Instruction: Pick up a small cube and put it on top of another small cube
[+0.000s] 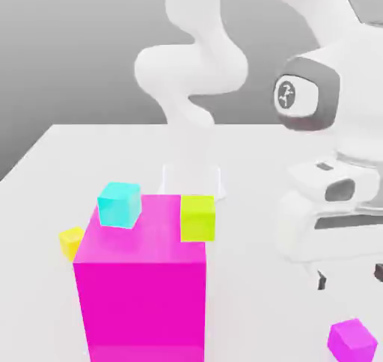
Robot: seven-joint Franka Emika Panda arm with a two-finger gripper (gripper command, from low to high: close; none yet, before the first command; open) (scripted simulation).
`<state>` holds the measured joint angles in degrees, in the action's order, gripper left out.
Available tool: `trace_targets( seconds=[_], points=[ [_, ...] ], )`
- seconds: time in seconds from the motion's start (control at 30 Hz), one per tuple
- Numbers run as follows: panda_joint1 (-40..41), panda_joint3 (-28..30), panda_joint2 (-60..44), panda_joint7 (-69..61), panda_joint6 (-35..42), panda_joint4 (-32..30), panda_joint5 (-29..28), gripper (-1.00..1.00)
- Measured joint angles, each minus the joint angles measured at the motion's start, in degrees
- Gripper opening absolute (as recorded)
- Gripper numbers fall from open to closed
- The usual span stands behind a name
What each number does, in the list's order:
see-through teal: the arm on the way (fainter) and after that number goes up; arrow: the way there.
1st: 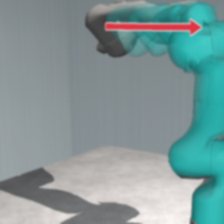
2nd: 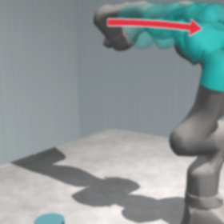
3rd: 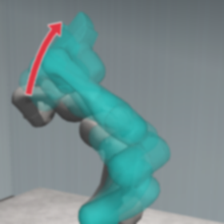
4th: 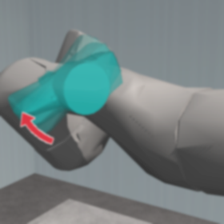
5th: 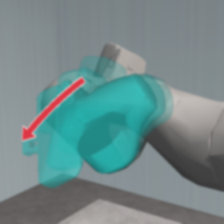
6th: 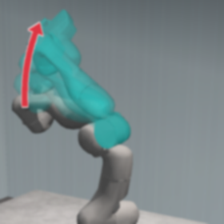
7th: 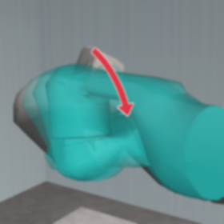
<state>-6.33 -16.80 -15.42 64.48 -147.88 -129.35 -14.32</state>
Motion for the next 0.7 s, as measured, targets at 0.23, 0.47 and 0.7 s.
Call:
trace_targets(
  seconds=[0.23, 0.47, 0.7],
  points=[
    [-4.5, 2.1, -14.1, 3.4, -7.5, 1.9, -3.1, 0.00],
    [-5.5, 3.3, -16.5, 4.1, -9.3, 2.4, -4.1, -1.00],
    [-1.4, 0.8, -6.4, 2.8, -2.3, 0.1, 2.0, -1.00]
  ],
)
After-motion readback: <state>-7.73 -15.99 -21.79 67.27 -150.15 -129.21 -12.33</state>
